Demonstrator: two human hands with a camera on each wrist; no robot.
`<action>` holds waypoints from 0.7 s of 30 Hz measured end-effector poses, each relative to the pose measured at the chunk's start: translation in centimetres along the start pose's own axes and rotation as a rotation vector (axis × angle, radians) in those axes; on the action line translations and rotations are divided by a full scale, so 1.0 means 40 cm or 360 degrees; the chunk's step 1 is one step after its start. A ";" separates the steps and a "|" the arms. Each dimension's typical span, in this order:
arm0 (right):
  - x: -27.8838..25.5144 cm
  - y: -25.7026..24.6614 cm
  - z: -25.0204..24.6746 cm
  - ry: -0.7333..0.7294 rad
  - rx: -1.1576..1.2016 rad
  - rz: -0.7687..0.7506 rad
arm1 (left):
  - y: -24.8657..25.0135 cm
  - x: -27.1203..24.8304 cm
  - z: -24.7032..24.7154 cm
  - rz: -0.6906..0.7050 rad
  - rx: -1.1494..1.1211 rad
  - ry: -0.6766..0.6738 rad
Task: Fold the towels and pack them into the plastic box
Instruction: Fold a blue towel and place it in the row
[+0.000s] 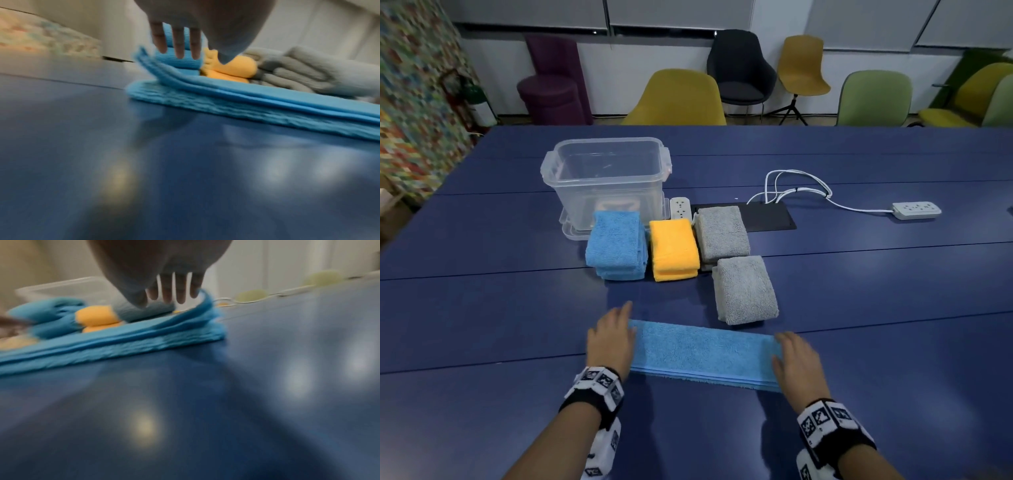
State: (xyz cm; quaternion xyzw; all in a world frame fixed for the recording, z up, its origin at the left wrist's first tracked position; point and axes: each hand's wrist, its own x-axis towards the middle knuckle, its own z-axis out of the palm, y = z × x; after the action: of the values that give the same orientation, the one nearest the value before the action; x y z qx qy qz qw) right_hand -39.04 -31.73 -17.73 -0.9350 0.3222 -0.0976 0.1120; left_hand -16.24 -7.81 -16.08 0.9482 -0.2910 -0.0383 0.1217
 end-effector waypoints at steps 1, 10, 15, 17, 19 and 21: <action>-0.002 -0.016 0.022 -0.0091 -0.0042 -0.0152 | 0.024 -0.005 0.012 0.0258 0.0051 -0.0078; -0.033 0.064 0.077 -0.0484 -0.0356 -0.0185 | -0.015 -0.005 0.099 0.0291 0.0188 -0.0670; -0.013 0.077 0.073 -0.0649 -0.0322 -0.0139 | -0.086 0.009 0.045 -0.0077 0.0269 -0.0639; 0.005 0.080 0.078 -0.0537 -0.0454 -0.0239 | -0.085 -0.006 0.026 -0.0115 0.0201 -0.0429; 0.037 0.059 0.064 -0.0368 -0.0565 -0.0313 | -0.080 -0.013 0.015 -0.0226 0.0042 -0.0298; 0.059 -0.017 0.014 -0.0273 -0.0544 -0.0402 | -0.086 -0.006 0.015 -0.0484 -0.0302 -0.0351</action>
State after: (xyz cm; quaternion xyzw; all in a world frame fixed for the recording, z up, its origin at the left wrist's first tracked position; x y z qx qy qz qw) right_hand -36.68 -32.59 -17.83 -0.9781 0.2036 0.0251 -0.0342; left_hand -14.67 -5.03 -17.53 0.9555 -0.1511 -0.1872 0.1708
